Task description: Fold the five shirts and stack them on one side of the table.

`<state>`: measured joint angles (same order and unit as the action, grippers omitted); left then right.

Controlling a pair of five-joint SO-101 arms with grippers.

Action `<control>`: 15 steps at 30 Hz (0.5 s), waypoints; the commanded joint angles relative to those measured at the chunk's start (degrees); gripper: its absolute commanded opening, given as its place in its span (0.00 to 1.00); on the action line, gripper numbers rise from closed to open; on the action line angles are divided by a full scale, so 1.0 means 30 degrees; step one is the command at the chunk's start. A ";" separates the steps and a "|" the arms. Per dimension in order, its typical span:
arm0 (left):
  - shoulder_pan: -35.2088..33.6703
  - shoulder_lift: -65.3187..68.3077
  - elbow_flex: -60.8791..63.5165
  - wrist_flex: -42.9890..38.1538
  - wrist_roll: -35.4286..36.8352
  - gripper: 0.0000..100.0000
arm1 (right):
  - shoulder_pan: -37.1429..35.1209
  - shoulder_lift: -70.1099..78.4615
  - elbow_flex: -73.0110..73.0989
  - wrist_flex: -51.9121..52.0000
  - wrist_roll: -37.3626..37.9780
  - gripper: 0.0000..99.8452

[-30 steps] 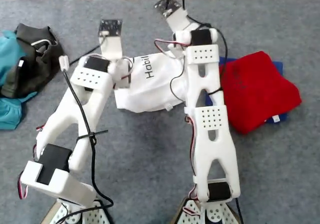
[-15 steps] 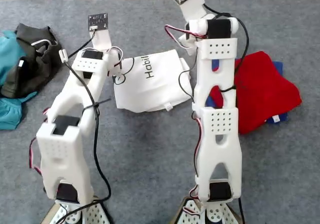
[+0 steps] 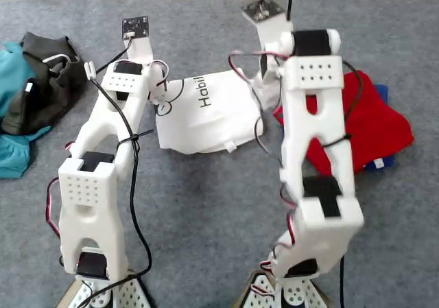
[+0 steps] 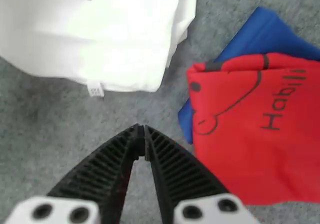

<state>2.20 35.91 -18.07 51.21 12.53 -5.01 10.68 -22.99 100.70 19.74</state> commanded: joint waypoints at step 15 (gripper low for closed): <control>-0.2535 -0.1524 -0.1509 0.0176 -0.0147 0.03 | -0.3751 -0.2916 0.9597 -0.7414 -1.1370 0.35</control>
<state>-5.01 34.42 -19.47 51.91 12.53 -14.42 4.79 3.65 82.51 -7.08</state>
